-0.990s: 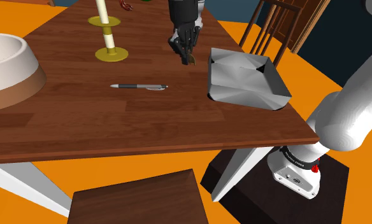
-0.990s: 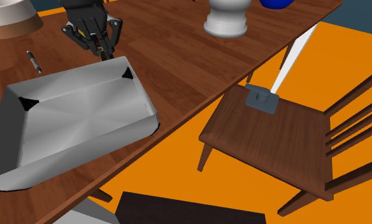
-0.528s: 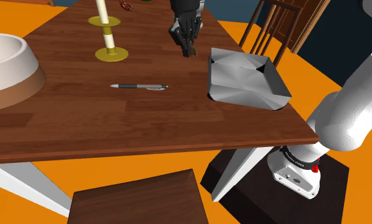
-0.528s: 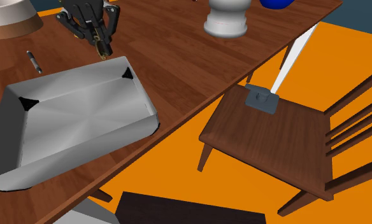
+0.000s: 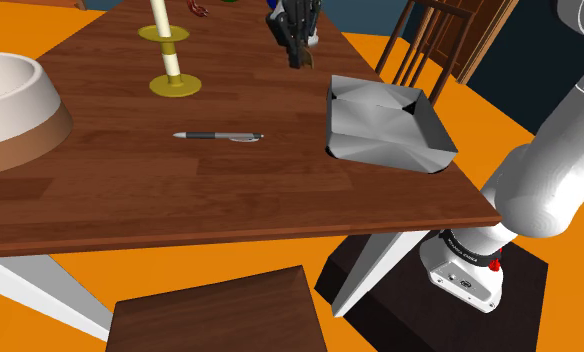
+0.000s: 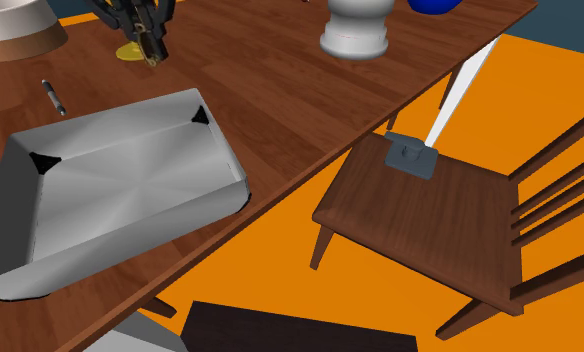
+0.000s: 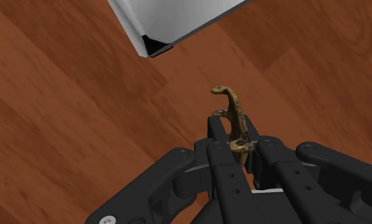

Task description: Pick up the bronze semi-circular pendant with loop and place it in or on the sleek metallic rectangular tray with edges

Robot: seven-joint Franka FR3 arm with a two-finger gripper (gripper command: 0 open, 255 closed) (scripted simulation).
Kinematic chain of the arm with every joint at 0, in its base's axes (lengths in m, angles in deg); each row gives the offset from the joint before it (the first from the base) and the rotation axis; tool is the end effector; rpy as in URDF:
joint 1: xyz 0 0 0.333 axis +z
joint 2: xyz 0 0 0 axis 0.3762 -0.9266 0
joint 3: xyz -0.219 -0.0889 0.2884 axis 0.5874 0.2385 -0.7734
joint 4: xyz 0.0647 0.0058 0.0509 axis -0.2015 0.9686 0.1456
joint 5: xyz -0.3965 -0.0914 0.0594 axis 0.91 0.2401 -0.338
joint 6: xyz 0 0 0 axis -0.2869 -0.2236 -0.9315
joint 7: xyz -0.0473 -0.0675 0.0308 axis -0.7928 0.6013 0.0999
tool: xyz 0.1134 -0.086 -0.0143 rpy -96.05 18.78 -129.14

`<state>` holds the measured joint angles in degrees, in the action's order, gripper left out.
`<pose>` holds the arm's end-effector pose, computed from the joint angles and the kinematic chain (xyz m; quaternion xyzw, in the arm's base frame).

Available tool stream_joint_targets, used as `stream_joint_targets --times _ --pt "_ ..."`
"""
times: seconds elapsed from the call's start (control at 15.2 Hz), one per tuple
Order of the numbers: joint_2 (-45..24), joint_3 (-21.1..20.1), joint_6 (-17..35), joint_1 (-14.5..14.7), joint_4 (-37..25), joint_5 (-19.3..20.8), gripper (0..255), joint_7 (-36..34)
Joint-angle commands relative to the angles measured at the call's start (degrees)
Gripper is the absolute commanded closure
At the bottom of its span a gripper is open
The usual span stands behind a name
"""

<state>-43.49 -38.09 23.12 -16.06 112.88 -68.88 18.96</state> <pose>0.4952 0.2705 0.6596 0.9926 0.0848 -0.0681 0.0541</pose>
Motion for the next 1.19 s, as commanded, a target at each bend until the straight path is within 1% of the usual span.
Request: stream_joint_targets --times 0.0,0.53,0.66,0.79,1.12 --pt "-0.7 -0.2 -1.9 0.3 -2.5 0.3 255 -0.3" --pt "-4.9 -0.9 -9.7 1.7 -14.1 2.1 255 -1.1" --pt "1.5 -0.5 -7.5 0.2 -6.1 -0.6 255 -0.4" --pt "7.3 0.1 -6.1 -0.6 0.5 -2.9 255 0.5" --pt "20.2 2.0 -4.8 -0.6 13.7 -7.5 255 2.5"
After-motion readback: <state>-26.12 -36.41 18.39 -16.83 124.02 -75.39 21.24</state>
